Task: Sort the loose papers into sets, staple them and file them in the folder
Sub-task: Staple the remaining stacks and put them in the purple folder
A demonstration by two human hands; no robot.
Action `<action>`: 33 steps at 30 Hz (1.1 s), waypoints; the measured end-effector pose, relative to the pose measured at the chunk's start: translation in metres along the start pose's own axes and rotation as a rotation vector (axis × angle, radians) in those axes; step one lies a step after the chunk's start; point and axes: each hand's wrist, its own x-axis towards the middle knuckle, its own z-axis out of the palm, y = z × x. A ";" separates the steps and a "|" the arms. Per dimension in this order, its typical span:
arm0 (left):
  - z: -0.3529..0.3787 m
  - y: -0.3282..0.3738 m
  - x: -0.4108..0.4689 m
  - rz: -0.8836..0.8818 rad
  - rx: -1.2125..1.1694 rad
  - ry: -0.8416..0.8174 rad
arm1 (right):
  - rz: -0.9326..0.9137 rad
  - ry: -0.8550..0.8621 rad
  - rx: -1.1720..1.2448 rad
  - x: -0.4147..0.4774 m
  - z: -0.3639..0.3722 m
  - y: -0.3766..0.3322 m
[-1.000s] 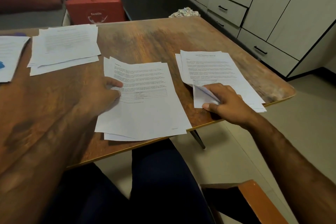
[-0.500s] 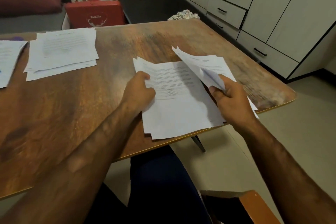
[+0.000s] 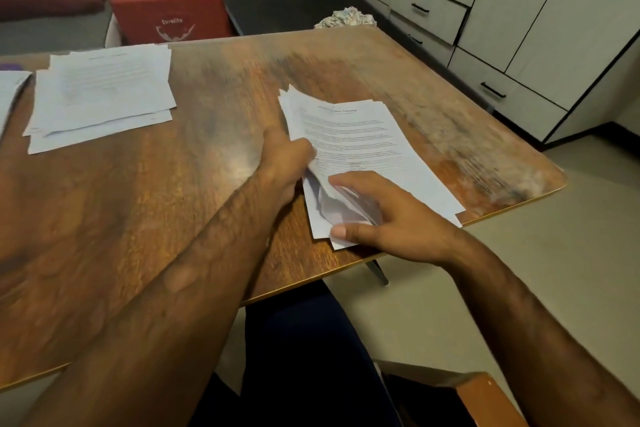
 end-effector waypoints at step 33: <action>-0.222 -0.004 -0.054 0.292 0.066 0.206 | -0.193 0.361 0.961 0.148 0.017 -0.151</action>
